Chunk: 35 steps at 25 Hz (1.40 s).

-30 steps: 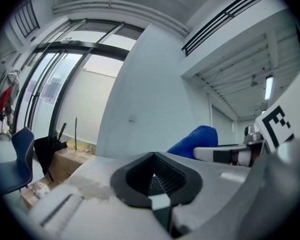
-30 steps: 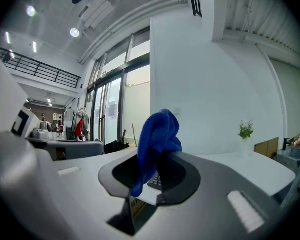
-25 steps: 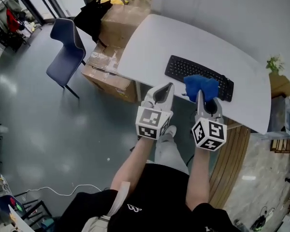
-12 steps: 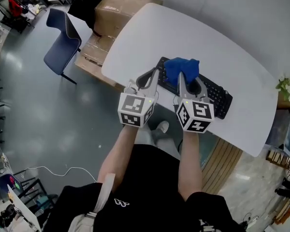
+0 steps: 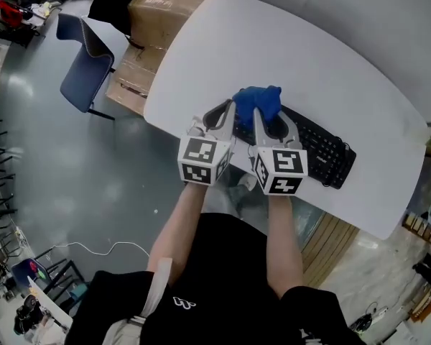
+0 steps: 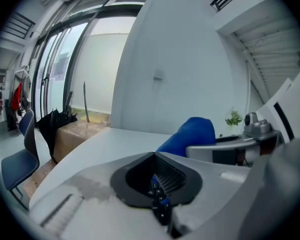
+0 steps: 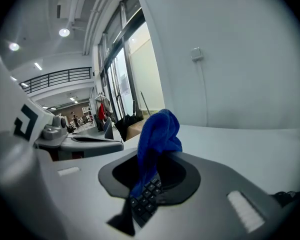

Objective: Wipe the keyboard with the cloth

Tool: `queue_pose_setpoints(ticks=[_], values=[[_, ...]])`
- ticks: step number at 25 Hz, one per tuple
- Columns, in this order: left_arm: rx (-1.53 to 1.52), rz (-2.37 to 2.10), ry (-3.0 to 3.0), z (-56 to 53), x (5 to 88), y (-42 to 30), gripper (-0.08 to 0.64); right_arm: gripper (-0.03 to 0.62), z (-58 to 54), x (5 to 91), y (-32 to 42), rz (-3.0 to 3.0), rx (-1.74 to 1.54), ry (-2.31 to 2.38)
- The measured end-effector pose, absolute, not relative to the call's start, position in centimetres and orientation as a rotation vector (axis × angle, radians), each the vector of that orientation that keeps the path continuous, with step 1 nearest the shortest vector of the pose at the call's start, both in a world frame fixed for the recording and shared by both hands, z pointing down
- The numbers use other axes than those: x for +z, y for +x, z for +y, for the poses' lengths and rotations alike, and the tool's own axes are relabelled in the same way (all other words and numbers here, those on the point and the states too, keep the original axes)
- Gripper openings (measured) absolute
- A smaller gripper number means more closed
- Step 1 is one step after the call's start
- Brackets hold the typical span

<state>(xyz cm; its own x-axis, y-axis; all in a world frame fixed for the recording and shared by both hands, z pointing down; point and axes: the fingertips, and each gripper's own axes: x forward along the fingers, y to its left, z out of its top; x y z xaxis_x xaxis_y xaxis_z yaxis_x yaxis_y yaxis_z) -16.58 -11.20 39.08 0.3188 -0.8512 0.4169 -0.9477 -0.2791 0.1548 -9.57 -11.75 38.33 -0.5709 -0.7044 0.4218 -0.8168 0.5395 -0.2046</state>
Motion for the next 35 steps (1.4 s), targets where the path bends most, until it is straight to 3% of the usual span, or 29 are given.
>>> queue_pose_setpoints(ticks=[16, 35], values=[[0.641, -1.429, 2.120, -12.9, 49.0, -15.6, -0.003, 0.072, -13.5, 45.9, -10.5, -2.380, 0.668, 1.240], [0.785, -1.360, 2.115, -13.1, 51.0, -13.4, -0.003, 0.074, -13.1, 48.1, -8.1, -2.343, 0.740, 1.302]])
